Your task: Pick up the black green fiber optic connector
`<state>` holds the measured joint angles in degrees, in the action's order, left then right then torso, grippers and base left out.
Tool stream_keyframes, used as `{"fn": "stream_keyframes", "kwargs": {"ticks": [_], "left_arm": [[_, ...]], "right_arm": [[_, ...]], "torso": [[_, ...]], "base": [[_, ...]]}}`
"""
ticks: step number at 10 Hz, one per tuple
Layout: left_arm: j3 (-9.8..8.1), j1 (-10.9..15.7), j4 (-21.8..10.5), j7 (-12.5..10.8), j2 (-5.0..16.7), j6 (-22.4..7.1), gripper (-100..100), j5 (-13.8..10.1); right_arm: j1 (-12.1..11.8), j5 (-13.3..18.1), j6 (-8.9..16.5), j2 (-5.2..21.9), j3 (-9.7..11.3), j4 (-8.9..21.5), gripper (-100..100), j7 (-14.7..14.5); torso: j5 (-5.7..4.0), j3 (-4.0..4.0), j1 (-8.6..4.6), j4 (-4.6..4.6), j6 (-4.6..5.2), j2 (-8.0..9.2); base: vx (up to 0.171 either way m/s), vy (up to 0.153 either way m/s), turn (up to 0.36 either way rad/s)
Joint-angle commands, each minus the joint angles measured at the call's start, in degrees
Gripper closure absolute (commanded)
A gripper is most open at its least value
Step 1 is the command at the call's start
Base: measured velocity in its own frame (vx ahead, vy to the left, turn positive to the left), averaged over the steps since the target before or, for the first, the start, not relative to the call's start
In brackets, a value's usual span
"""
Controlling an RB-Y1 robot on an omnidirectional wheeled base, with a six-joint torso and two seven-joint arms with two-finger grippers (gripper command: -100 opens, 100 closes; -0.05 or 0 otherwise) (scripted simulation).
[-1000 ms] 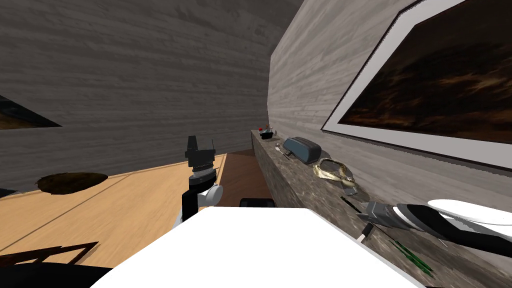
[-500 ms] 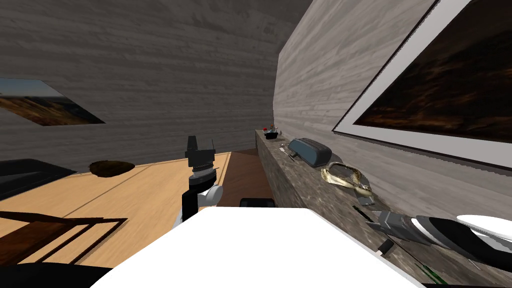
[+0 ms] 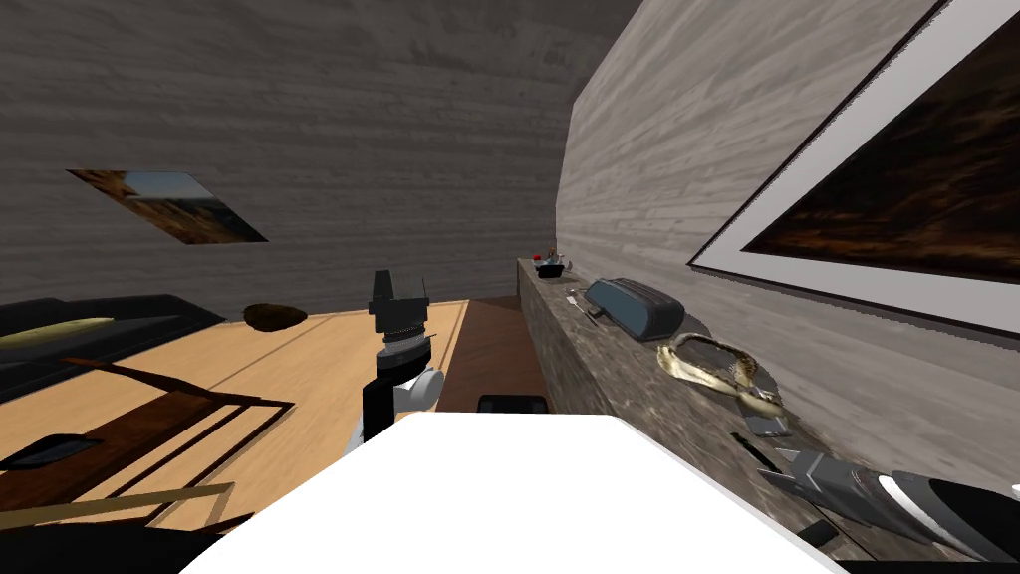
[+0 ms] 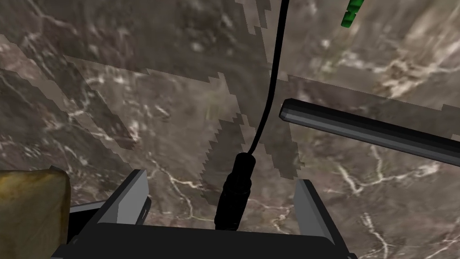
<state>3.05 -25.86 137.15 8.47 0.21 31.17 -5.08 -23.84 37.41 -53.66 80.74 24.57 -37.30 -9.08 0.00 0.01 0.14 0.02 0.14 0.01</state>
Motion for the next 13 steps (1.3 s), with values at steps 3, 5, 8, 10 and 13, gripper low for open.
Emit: {"fn": "stream_keyframes", "kwargs": {"ticks": [3, 5, 8, 10, 13], "left_arm": [[0.00, 0.00, 0.00, 0.00, 0.00, 0.00, 0, 0.00], [-0.01, -0.01, 0.00, 0.00, 0.00, 0.00, 0, 0.00], [-0.01, -0.01, 0.00, 0.00, 0.00, 0.00, 0, 0.00], [-0.01, -0.01, 0.00, 0.00, 0.00, 0.00, 0, 0.00], [-0.01, -0.01, 0.00, 0.00, 0.00, 0.00, 0, 0.00]], "right_arm": [[-3.17, 0.08, -3.74, -4.60, -4.70, 7.03, -100, -3.85], [-4.44, 0.12, -5.20, -6.45, -7.18, 11.02, -100, -5.32], [-5.72, 0.17, -6.65, -8.29, -9.22, 13.76, -100, -6.80], [-4.30, 0.37, -6.91, -7.85, -8.25, 14.66, 100, -6.83], [-4.31, 0.34, -6.85, -7.82, -8.25, 14.64, 100, -6.74]], "torso": [[0.00, -0.01, 0.00, 0.00, -0.01, -0.02], [-0.19, -0.02, -0.07, 0.02, -0.04, -0.06], [-0.28, -0.06, -0.12, 0.00, -0.05, -0.13], [-0.31, -0.07, -0.14, 0.00, -0.06, -0.14], [-0.34, -0.08, -0.16, -0.01, -0.09, -0.16]], "base": [[-0.017, 0.016, 0.218], [-0.017, 0.017, 0.128], [-0.009, 0.012, 0.086], [-0.003, 0.002, 0.020], [0.000, 0.000, 0.000]]}}
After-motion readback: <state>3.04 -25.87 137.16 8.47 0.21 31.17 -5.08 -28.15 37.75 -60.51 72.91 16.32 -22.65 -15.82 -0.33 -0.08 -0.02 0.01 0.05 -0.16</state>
